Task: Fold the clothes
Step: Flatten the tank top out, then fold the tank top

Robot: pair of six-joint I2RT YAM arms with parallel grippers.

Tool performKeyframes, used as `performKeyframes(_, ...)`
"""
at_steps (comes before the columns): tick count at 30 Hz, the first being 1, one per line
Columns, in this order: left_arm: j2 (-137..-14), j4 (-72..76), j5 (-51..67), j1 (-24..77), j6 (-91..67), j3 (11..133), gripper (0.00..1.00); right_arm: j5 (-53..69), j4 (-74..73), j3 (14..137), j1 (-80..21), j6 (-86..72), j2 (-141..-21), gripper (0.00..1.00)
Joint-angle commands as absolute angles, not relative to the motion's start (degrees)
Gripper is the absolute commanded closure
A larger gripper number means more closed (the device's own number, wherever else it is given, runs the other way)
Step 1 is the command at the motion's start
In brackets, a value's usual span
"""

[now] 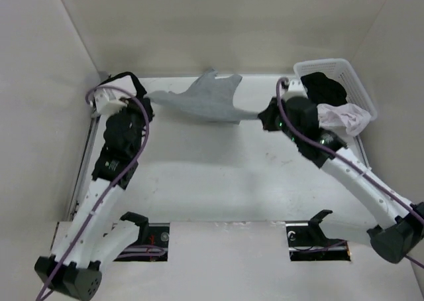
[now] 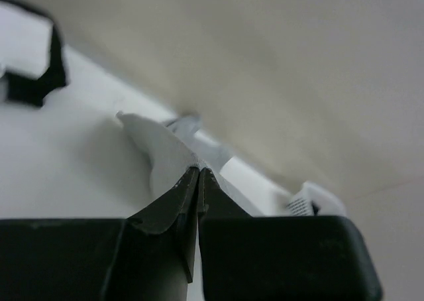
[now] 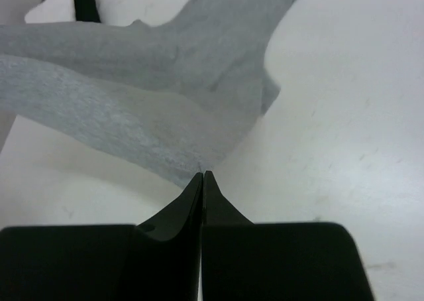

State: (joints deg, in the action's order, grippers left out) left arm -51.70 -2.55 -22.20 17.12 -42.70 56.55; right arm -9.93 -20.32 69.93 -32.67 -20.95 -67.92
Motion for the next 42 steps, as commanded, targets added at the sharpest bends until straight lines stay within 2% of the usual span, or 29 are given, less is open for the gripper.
performKeyframes(1,-35.89,-10.69,-30.76,20.25,-44.91,42.13,1.00,-11.43,-12.39,50.65,-37.48,-31.81,-55.99,1.00)
performKeyframes(6,-20.07,-31.16,-26.82,21.48,-48.50,34.63,1.00,-13.01,-16.60,34.90,-48.81,-41.83,-45.54,1.00)
performKeyframes(9,-11.12,-46.51,-22.78,21.31,-54.73,37.16,1.00,-15.63,-27.56,29.63,-64.22,-55.67,-35.02,1.00)
performKeyframes(12,-5.21,-52.71,-22.15,20.79,-55.02,39.28,1.00,-22.13,-34.96,29.88,-78.49,-65.80,-29.81,1.00)
performKeyframes(13,-3.62,-55.08,-22.32,20.52,-54.58,40.24,1.00,-26.32,-39.33,31.01,-87.06,-71.57,-28.40,1.00)
performKeyframes(15,-1.67,-58.87,-22.41,20.43,-54.93,42.09,1.00,-30.65,-43.66,33.21,-96.59,-78.46,-28.91,1.00)
performKeyframes(18,-2.28,-61.43,-22.24,18.33,-53.80,44.99,1.00,-36.45,-49.90,39.96,-105.75,-83.83,-35.56,1.00)
performKeyframes(19,-3.07,-60.57,-22.24,17.71,-53.01,45.26,1.00,-37.87,-50.97,41.47,-105.69,-83.76,-36.99,1.00)
performKeyframes(22,-9.46,-52.42,-22.50,17.62,-50.98,44.21,1.00,-38.94,-50.20,43.06,-97.73,-77.21,-38.23,1.00)
performKeyframes(26,-24.67,-29.21,-22.67,17.88,-51.50,39.29,1.00,-24.99,-33.35,40.96,-69.18,-52.86,-39.37,1.00)
performKeyframes(27,-33.14,-19.87,-22.68,16.67,-52.03,38.68,1.00,-14.87,-24.44,40.26,-55.12,-45.25,-42.51,1.00)
performKeyframes(29,-43.62,-11.82,-22.86,14.91,-51.42,40.07,1.00,-6.90,-17.44,40.69,-43.01,-40.55,-48.21,1.00)
performKeyframes(30,-45.25,-10.82,-22.68,14.72,-51.50,40.43,1.00,-5.46,-16.18,41.13,-40.85,-39.65,-49.56,1.00)
performKeyframes(33,-61.74,-0.81,-22.07,12.88,-51.67,44.98,1.00,0.24,-10.03,44.81,-30.66,-35.96,-58.94,1.00)
performKeyframes(35,-68.96,2.88,-21.97,11.82,-51.94,48.41,1.00,1.75,-8.01,48.14,-27.57,-34.72,-64.21,1.00)
performKeyframes(42,-86.73,4.66,-20.66,10.94,-52.56,63.26,1.00,3.42,-5.63,61.16,-23.08,-32.96,-80.58,1.00)
